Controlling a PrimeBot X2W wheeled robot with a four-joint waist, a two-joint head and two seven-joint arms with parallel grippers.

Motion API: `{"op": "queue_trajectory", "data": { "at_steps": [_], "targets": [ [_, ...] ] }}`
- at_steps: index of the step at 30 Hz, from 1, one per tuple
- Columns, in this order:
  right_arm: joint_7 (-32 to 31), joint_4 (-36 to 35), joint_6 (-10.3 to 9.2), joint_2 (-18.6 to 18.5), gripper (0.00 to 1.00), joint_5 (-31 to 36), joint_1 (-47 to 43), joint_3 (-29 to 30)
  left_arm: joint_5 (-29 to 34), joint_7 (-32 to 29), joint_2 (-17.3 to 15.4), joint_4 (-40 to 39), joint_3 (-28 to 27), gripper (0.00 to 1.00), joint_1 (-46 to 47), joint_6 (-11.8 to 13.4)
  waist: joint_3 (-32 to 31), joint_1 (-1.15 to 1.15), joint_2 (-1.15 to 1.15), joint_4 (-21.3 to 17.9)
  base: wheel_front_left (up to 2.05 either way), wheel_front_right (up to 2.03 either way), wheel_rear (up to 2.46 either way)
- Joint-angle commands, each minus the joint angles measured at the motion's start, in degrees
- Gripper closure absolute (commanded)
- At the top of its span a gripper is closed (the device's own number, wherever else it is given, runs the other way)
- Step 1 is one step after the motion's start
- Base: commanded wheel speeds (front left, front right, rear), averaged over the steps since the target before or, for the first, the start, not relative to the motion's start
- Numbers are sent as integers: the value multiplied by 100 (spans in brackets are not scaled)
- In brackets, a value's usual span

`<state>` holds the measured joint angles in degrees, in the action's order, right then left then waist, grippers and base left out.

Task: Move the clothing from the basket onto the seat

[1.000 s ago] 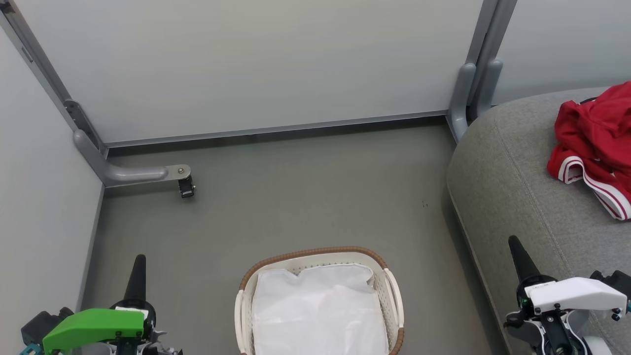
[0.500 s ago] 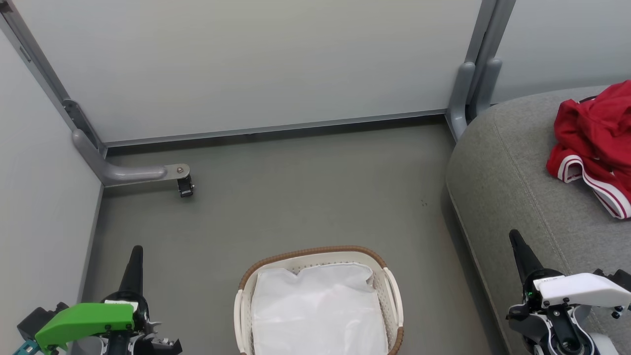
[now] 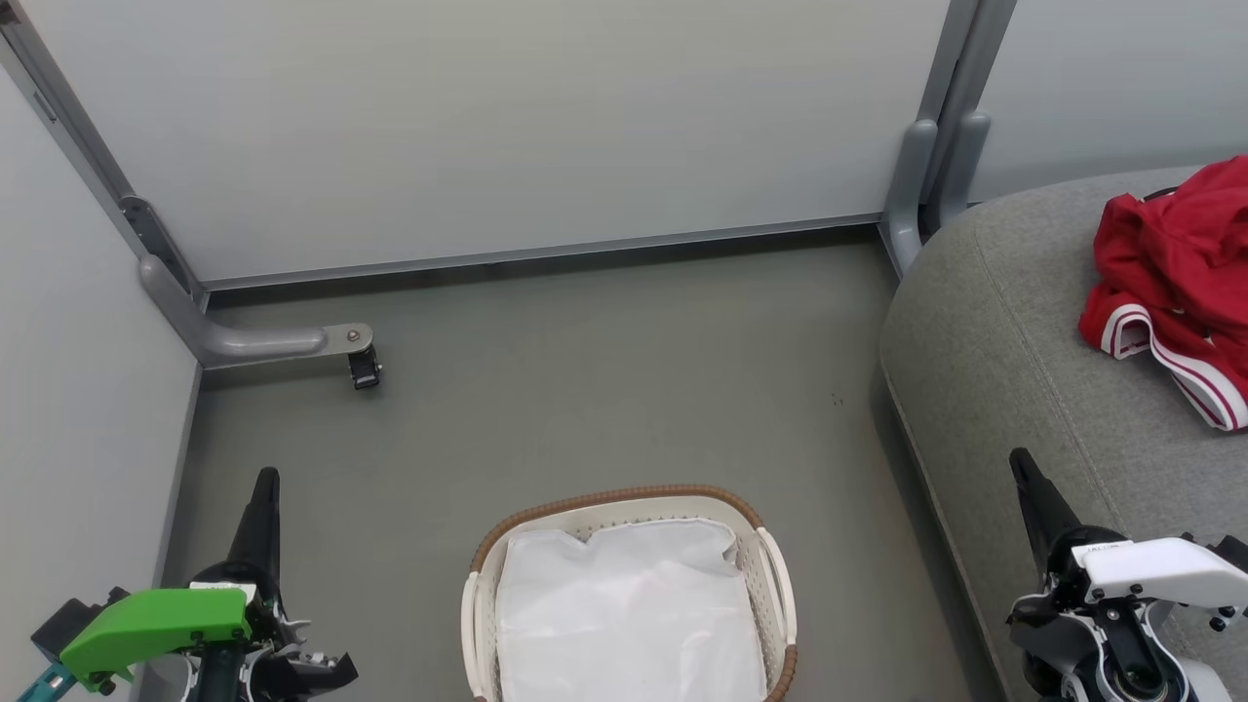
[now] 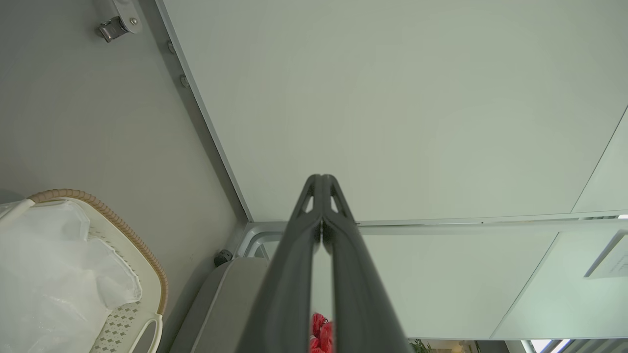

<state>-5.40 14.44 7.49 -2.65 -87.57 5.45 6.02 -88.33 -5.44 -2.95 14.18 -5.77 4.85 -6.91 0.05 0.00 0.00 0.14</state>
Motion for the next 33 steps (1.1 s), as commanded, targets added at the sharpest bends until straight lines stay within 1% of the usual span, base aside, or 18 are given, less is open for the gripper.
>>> {"op": "queue_trajectory", "data": {
  "at_steps": [1, 12, 33],
  "targets": [
    [-31, -39, 0, -36, 100, -112, 96, 25, -92, -29, 1, -23, -47, 100, 129, -34, 1, 0, 0, -1, 0, 0, 0],
    [-133, -58, 0, -39, 100, -509, 102, 66, -422, -136, 9, -17, -98, 100, 180, -82, 12, 0, 0, -14, 0, 0, 0],
    [-131, -56, 0, -39, 100, -495, 99, 62, -418, -134, 7, -17, -93, 100, 176, -79, 12, 0, 0, -14, 0, 0, 0]
  ]
}}
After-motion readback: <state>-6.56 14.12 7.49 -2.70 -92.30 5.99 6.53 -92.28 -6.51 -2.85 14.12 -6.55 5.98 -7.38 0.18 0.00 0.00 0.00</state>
